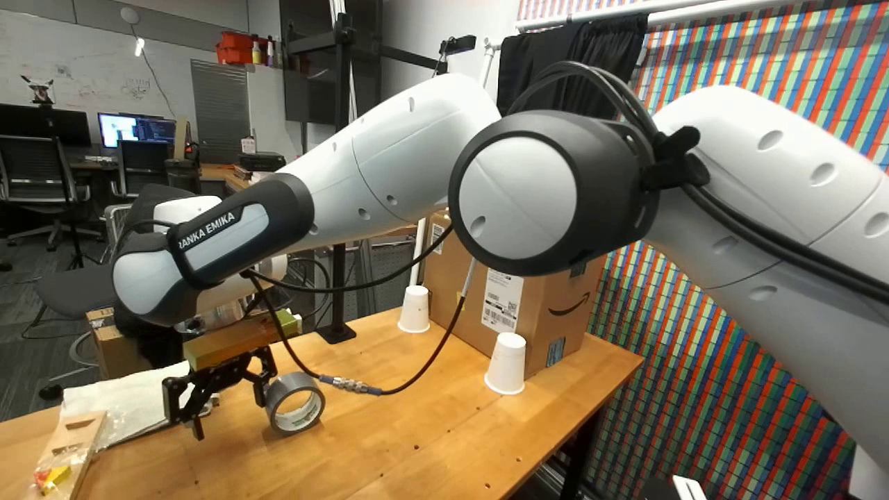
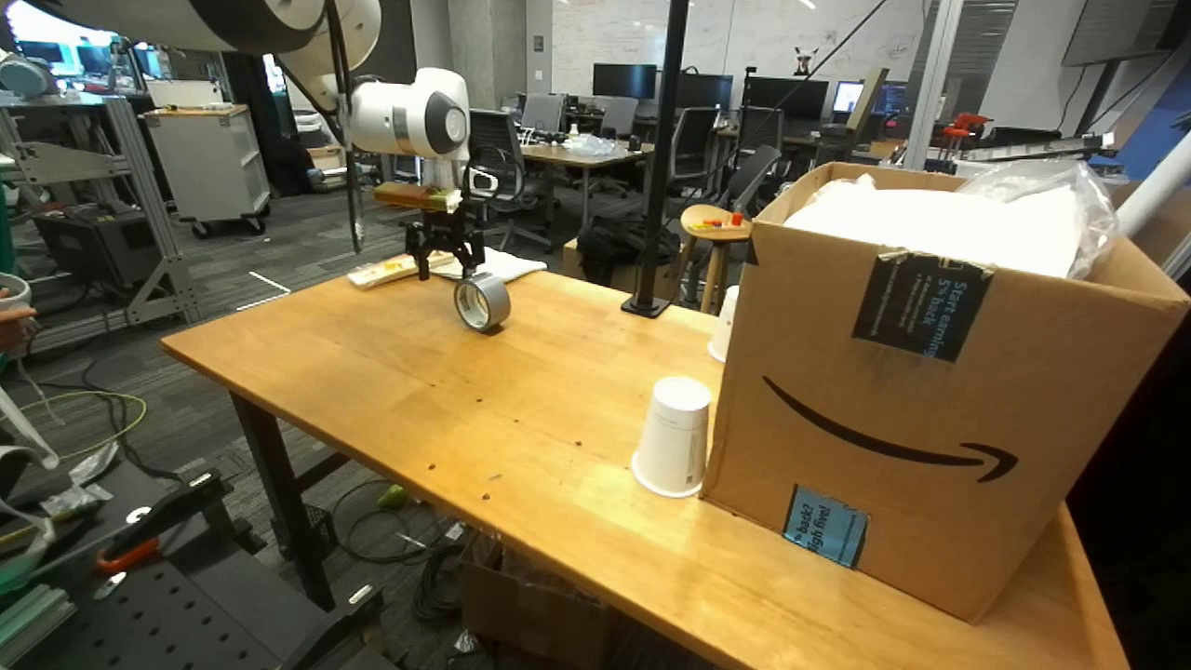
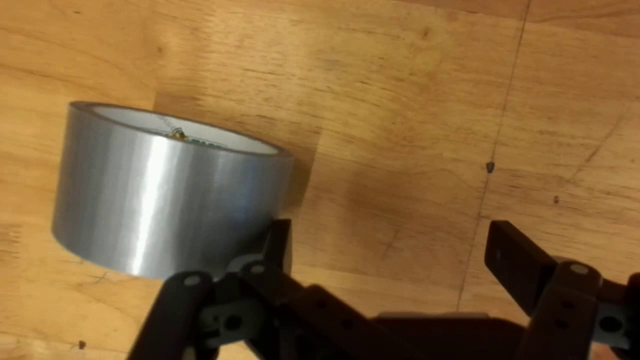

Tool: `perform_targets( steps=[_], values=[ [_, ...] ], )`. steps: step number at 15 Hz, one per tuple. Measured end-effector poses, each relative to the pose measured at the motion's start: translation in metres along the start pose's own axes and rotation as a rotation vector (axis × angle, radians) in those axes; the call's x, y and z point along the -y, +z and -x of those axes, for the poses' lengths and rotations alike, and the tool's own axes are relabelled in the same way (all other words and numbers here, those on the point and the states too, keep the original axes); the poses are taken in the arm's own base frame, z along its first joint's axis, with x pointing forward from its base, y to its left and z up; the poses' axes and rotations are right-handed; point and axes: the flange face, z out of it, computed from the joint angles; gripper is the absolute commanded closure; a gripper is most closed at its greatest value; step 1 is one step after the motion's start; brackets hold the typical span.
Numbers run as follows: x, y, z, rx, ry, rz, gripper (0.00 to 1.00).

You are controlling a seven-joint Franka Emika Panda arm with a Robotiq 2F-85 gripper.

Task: Move the gray tape to the right

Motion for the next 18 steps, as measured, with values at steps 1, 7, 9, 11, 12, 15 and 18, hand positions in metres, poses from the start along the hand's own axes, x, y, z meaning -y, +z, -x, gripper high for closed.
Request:
perform_targets(
  steps=[1, 7, 9, 11, 12, 15, 18],
  values=[
    [-0.006, -0.002, -0.001, -0.003, 0.008, 0.004, 0.00],
    [-0.018, -0.001, -0.002, 0.000, 0.024, 0.012, 0.00],
    [-0.018, 0.003, 0.001, 0.009, 0.023, 0.014, 0.00],
    [-0.019, 0.006, 0.003, 0.019, 0.024, 0.017, 0.00],
    [-0.020, 0.008, 0.005, 0.025, 0.027, 0.020, 0.00],
    [-0.034, 0.010, 0.011, 0.038, 0.047, 0.031, 0.00],
    [-0.061, 0.011, 0.018, 0.052, 0.080, 0.041, 0.00]
  ],
)
